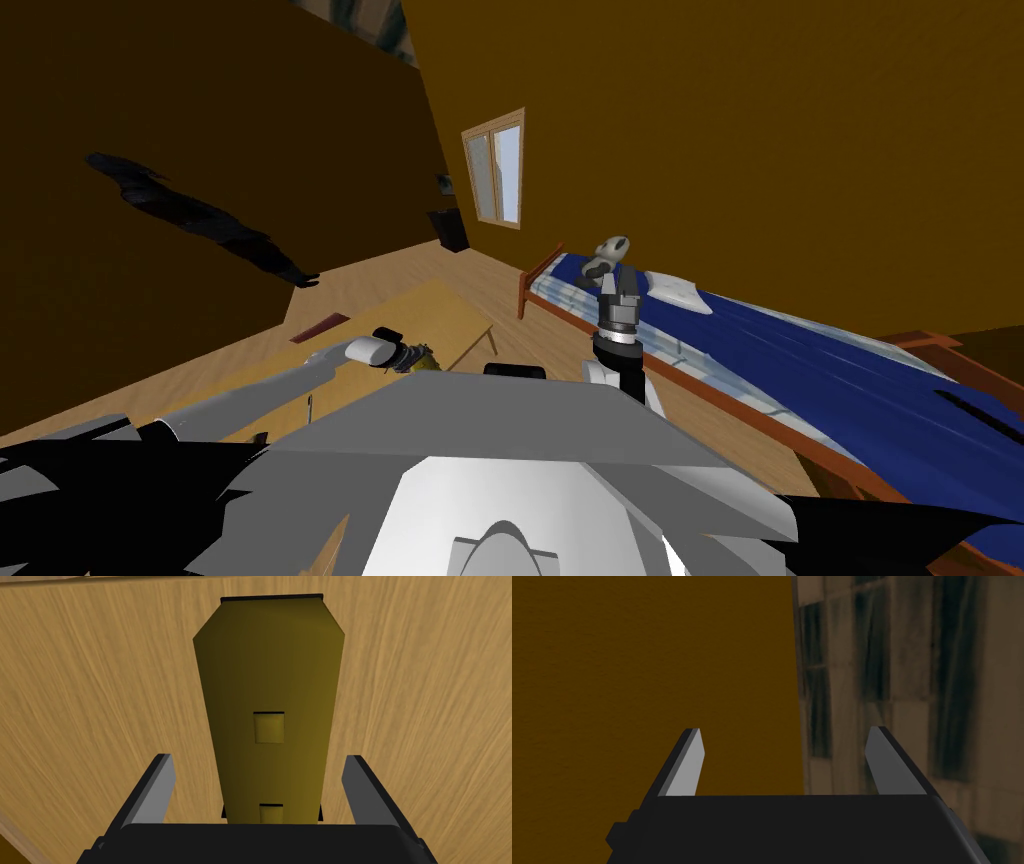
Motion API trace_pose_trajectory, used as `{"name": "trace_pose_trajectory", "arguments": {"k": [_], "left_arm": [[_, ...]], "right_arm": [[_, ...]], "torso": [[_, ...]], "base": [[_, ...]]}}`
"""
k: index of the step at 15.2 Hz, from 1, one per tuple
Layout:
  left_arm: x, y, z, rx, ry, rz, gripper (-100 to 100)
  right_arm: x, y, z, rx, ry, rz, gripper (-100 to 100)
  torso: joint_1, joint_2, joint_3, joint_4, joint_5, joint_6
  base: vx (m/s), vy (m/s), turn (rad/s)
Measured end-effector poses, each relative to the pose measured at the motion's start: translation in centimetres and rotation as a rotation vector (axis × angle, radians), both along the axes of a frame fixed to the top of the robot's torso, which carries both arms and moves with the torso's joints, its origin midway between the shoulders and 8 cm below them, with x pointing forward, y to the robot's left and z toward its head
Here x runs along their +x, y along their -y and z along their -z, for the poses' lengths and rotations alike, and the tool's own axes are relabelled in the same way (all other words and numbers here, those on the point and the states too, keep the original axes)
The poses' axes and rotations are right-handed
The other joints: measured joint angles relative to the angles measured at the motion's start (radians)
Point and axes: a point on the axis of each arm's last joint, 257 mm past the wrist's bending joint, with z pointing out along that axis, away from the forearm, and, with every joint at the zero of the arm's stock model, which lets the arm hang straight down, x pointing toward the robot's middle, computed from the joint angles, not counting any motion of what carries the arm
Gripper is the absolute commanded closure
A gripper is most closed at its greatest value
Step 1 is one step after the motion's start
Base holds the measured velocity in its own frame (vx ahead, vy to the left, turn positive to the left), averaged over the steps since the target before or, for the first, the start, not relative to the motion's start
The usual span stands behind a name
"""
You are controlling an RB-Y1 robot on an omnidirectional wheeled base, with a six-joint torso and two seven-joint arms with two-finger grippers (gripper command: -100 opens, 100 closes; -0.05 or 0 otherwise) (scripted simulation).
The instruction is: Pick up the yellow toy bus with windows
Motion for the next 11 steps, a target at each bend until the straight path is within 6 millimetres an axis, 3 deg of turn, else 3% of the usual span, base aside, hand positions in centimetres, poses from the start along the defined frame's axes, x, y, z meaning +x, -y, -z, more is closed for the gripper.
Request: {"name": "trace_pose_trajectory", "arguments": {"k": [2,8,9,11], "left_arm": [[-1.5,-0.4,0.3,0.002,-0.047,-0.006,-100],[-1.7,0.0,2.1,0.001,-0.049,-0.038,-100],[-1.7,0.0,2.2,0.001,-0.049,-0.04,100],[-1.9,-0.1,2.2,0.002,-0.052,-0.042,100]], "right_arm": [[0.0,0.0,0.0,0.0,0.0,0.0,0],[0.0,0.0,0.0,0.0,0.0,0.0,0],[0.0,0.0,0.0,0.0,0.0,0.0,0],[0.0,0.0,0.0,0.0,0.0,0.0,0]], "torso": [[0.0,0.0,0.0,0.0,0.0,0.0],[0.004,0.008,0.004,0.002,0.001,-0.001],[0.004,0.007,0.004,0.002,0.001,-0.001],[0.002,0.005,0.003,0.002,0.001,0.0]], "base": [[0.029,-0.008,-0.069],[-0.044,0.029,-0.1],[-0.013,0.011,0.002],[-0.004,0.004,0.006]]}}
